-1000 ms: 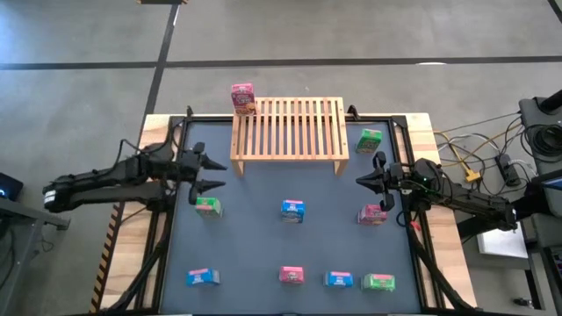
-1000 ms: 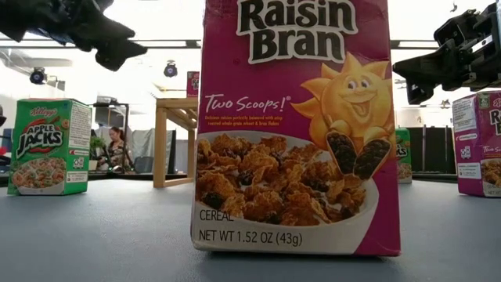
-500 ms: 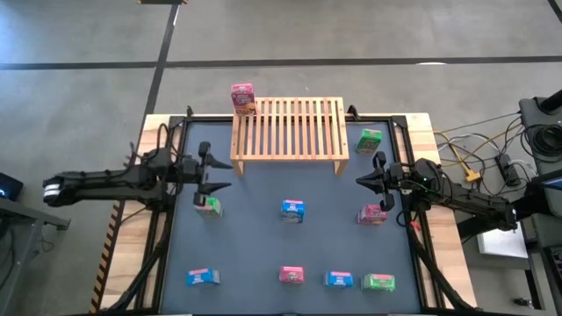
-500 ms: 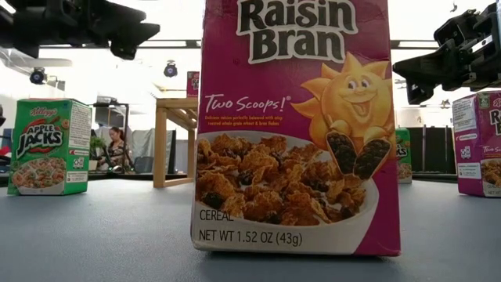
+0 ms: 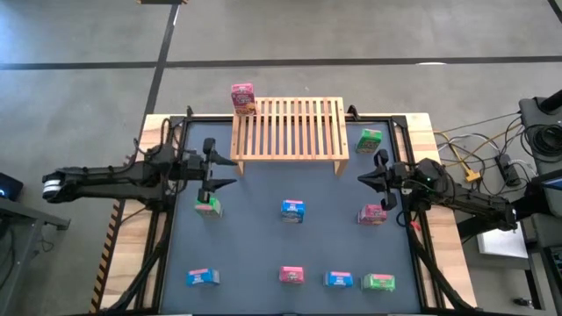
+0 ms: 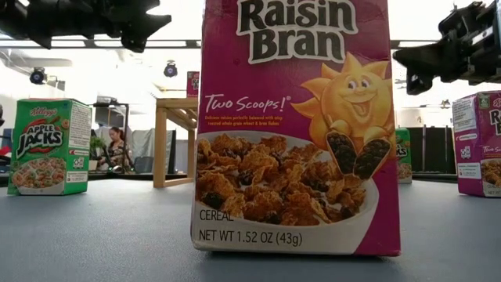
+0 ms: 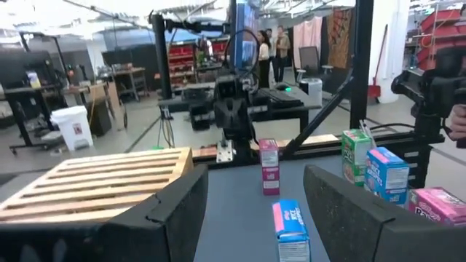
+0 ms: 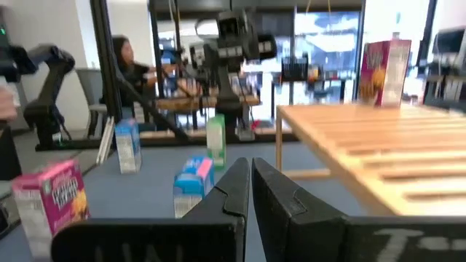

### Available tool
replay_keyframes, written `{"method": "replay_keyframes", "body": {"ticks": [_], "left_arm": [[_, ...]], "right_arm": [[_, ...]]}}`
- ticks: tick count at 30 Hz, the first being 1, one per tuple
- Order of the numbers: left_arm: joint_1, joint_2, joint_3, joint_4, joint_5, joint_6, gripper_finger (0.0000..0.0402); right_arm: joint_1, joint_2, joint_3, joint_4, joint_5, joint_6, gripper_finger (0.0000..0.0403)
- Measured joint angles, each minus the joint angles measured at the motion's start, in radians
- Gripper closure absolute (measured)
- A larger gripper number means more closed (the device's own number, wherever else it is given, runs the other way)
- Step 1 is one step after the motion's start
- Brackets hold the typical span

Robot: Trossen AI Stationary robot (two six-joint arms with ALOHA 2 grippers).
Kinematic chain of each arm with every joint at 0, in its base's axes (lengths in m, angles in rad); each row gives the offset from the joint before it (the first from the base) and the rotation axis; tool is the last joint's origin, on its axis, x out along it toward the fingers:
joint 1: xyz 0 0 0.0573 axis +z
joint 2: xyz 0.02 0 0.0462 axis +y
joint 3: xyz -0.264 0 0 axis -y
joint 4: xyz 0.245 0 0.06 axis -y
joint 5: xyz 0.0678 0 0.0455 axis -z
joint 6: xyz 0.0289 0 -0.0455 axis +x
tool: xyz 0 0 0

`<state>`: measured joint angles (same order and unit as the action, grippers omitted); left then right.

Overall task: Stack cereal on shelf
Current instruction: Put the top purple cereal box on the shelf aligned with the other purple cereal box

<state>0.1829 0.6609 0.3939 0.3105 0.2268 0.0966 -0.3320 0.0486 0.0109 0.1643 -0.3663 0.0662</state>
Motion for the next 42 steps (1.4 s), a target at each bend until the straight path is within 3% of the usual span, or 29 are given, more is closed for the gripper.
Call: {"method": "replay_keyframes", "body": {"ticks": [4, 10, 14, 18, 24, 33, 42], "left_arm": [[0.000, 0.032, 0.009, -0.008, 0.001, -0.005, 0.0191], [0.000, 0.067, 0.007, -0.022, 0.001, -0.009, 0.0191], [0.000, 0.077, 0.006, -0.014, 0.001, -0.002, 0.0191], [0.000, 0.064, 0.006, -0.004, 0.001, 0.021, 0.0191], [0.000, 0.043, 0.021, 0.000, 0.001, 0.053, 0.0191], [0.000, 0.038, 0.022, -0.011, 0.000, 0.077, 0.0191], [0.000, 0.025, 0.022, -0.114, 0.001, 0.048, 0.0191]], "right_arm": [[0.000, 0.000, 0.000, 0.073, 0.017, 0.078, 0.0394], [0.000, 0.000, 0.000, 0.104, 0.213, 0.121, 0.0394], [0.000, 0.000, 0.002, 0.114, 0.246, 0.125, 0.0394], [0.001, 0.008, 0.066, 0.022, 0.243, 0.159, 0.0394], [0.003, 0.052, 0.251, -0.229, 0.320, 0.150, 0.0394], [0.084, 0.268, 0.445, -0.438, 0.431, 0.171, 0.0394], [0.259, 0.553, 0.686, -0.798, 0.719, 0.359, 0.0394]]}}
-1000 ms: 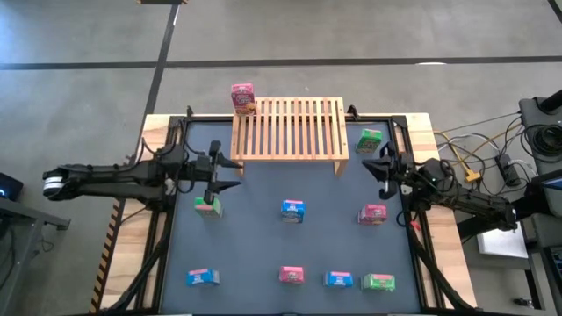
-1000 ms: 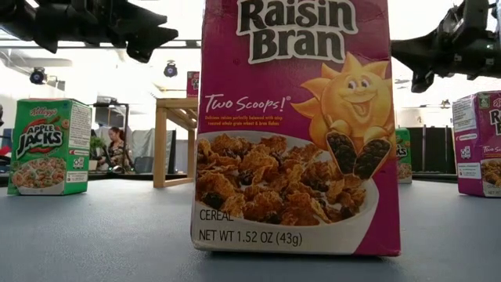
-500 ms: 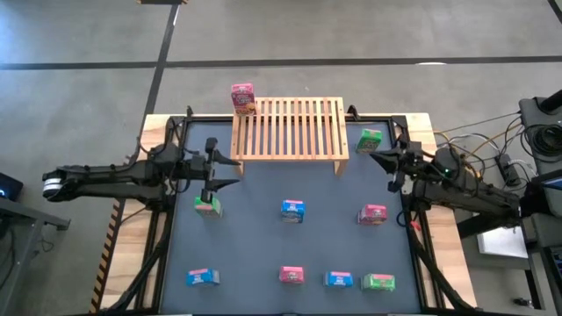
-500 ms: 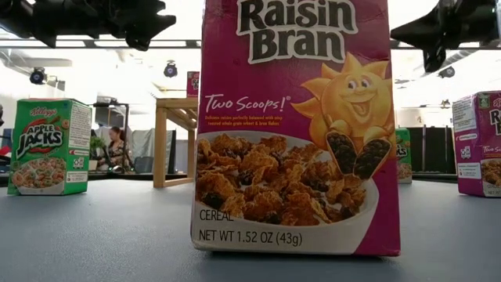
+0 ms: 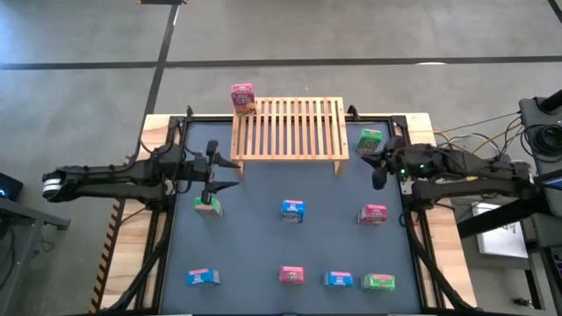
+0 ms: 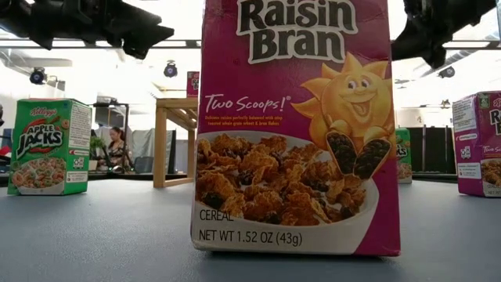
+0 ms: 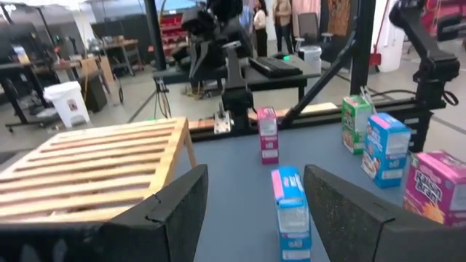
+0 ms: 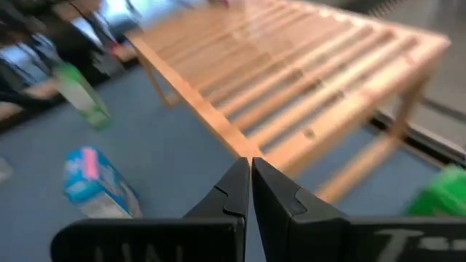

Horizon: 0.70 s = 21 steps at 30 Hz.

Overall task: Stack cereal on shelf
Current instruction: Put the top purple cereal box on the shelf aligned with the other purple cereal box

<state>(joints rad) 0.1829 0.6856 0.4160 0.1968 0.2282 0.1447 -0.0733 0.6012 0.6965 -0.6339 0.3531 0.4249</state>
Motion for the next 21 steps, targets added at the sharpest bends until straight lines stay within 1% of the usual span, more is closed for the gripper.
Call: {"method": "replay_keyframes", "body": {"ticks": [3, 5, 9, 13, 17, 21], "left_arm": [[0.000, -0.015, -0.001, -0.023, 0.001, -0.005, 0.0191], [0.000, -0.031, -0.001, -0.023, 0.001, -0.008, 0.0191], [0.000, -0.068, -0.004, -0.023, 0.001, -0.011, 0.0191], [-0.001, -0.095, -0.005, -0.015, -0.001, 0.004, 0.0191], [-0.001, -0.102, -0.005, 0.014, -0.002, 0.024, 0.0191], [0.000, -0.098, -0.005, 0.047, -0.002, 0.030, 0.0191]], "right_arm": [[0.076, 0.085, 0.087, -0.159, 0.066, 0.103, 0.0394], [0.124, 0.135, 0.137, -0.269, 0.093, 0.191, 0.0394], [0.218, 0.223, 0.218, -0.421, 0.103, 0.364, 0.0394], [0.287, 0.280, 0.235, -0.477, 0.094, 0.475, 0.0394], [0.303, 0.317, 0.232, -0.532, 0.069, 0.553, 0.0394], [0.303, 0.315, 0.251, -0.594, 0.058, 0.570, 0.0386]]}}
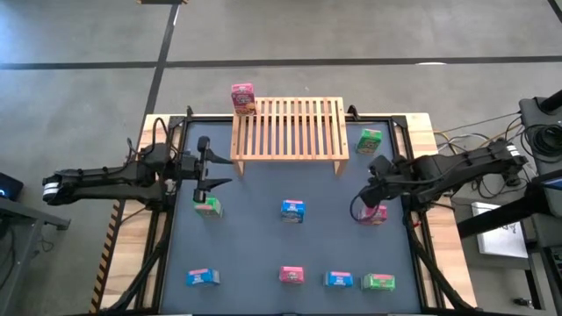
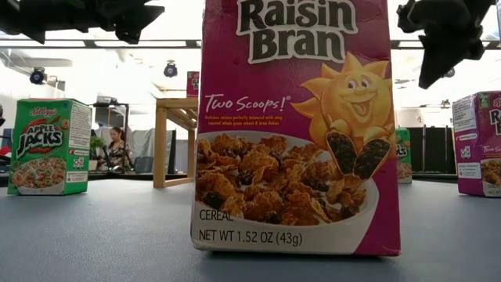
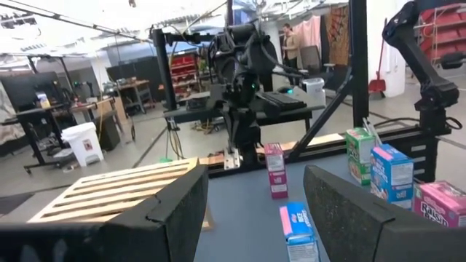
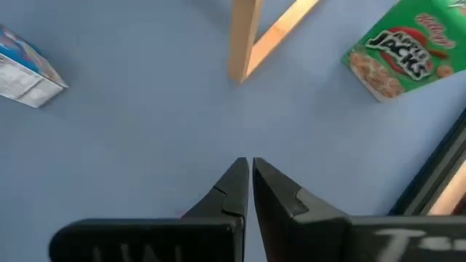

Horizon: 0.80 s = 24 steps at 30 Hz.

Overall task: Stack cereal on shelf
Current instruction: Put the top purple cereal box on the shelf aligned with the other purple cereal box

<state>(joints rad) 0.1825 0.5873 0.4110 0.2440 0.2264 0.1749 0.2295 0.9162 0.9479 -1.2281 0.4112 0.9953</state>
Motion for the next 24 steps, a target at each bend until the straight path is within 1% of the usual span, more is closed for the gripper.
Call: {"method": "replay_keyframes", "body": {"ticks": [4, 7, 10, 12, 15, 21, 24], "left_arm": [[0.000, 0.006, 0.000, 0.002, 0.000, 0.008, 0.0191], [0.000, 0.013, 0.000, 0.005, 0.000, 0.008, 0.0191], [0.000, 0.024, 0.000, 0.005, 0.000, 0.007, 0.0191], [0.000, 0.032, 0.000, 0.005, 0.000, 0.000, 0.0191], [0.000, 0.047, 0.000, 0.002, 0.000, -0.008, 0.0191], [0.000, 0.055, -0.001, -0.013, 0.000, -0.036, 0.0191], [0.000, 0.039, -0.002, -0.036, 0.000, -0.045, 0.0191]], "right_arm": [[0.000, -0.021, 0.026, -0.006, -0.004, -0.026, 0.0353], [0.000, -0.039, 0.040, -0.006, -0.049, -0.105, 0.0313], [0.005, -0.047, 0.041, -0.001, -0.117, -0.223, 0.0269], [0.010, -0.051, 0.033, 0.002, -0.153, -0.269, 0.0242], [0.027, -0.049, 0.016, 0.023, -0.180, -0.311, 0.0211], [0.090, -0.029, -0.003, 0.074, -0.195, -0.320, 0.0173], [0.140, -0.032, -0.007, 0.107, -0.153, -0.291, 0.0164]]}}
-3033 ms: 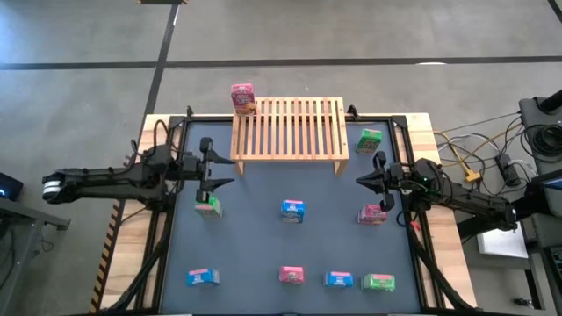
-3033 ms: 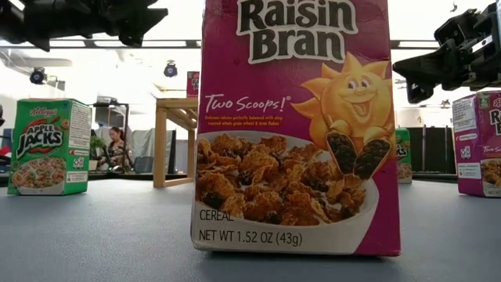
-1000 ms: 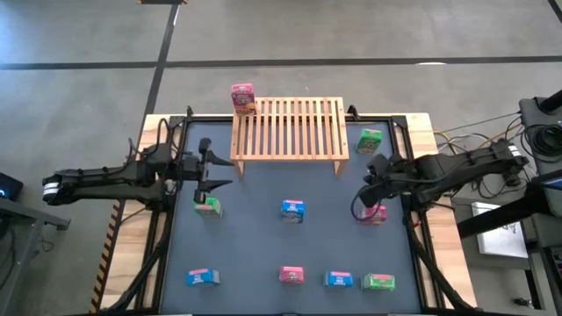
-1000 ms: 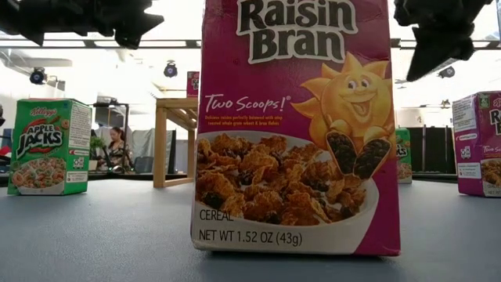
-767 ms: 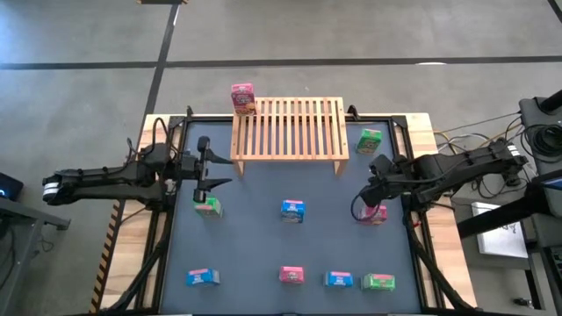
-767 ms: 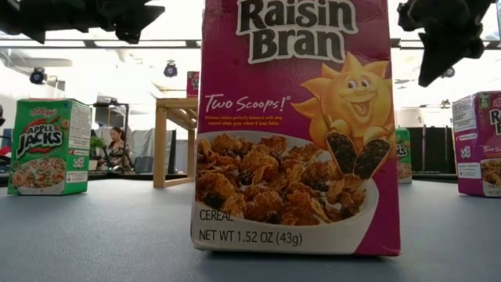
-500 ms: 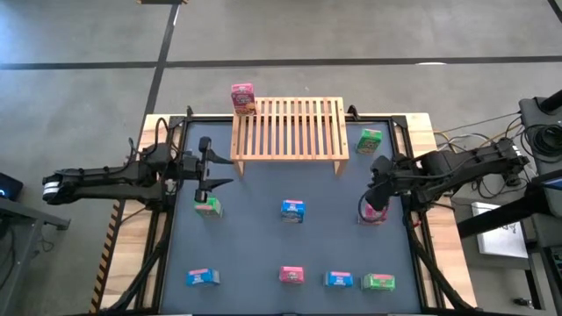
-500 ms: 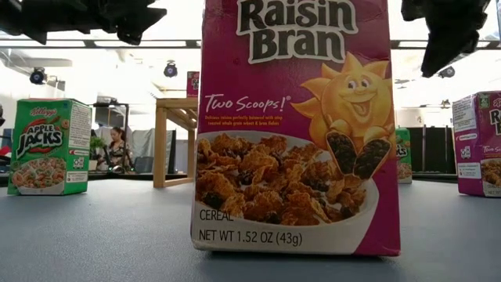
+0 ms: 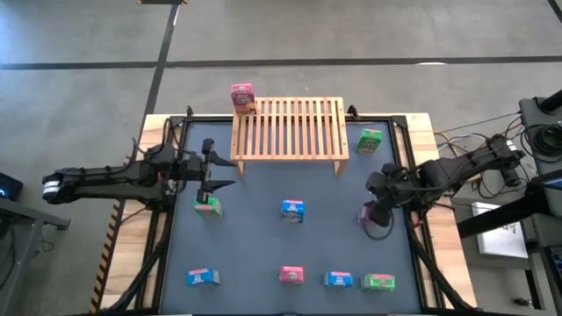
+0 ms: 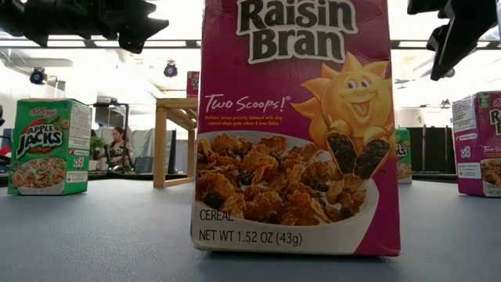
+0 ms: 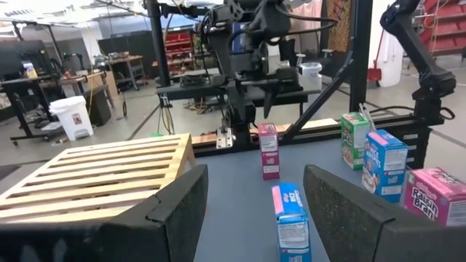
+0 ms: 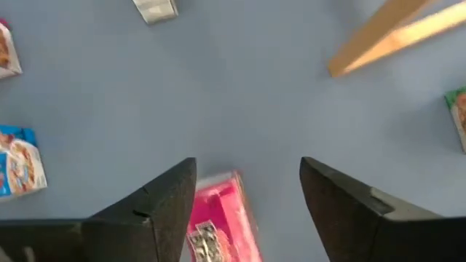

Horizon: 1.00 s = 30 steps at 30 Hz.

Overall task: Stack cereal on shelf
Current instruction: Put the top purple cereal box on the shelf aligned with the other purple cereal box

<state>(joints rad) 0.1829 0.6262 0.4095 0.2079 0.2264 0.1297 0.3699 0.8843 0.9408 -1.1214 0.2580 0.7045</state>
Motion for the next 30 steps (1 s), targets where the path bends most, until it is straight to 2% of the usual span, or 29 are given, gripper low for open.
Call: {"method": "replay_keyframes", "body": {"ticks": [8, 15, 20, 30], "left_arm": [[0.000, -0.033, -0.014, -0.010, 0.000, -0.023, 0.0191], [-0.001, -0.031, -0.014, -0.012, 0.000, -0.030, 0.0191], [-0.001, -0.027, -0.014, -0.011, 0.000, -0.041, 0.0191], [0.000, -0.011, -0.014, -0.011, 0.000, -0.044, 0.0191]], "right_arm": [[0.261, -0.065, -0.060, 0.045, 0.194, 0.170, 0.0159], [0.431, -0.063, -0.172, 0.095, 0.230, 0.331, 0.0158], [0.464, -0.050, -0.202, 0.094, 0.296, 0.345, 0.0156], [0.463, -0.051, -0.236, 0.077, 0.304, 0.353, 0.0140]]}}
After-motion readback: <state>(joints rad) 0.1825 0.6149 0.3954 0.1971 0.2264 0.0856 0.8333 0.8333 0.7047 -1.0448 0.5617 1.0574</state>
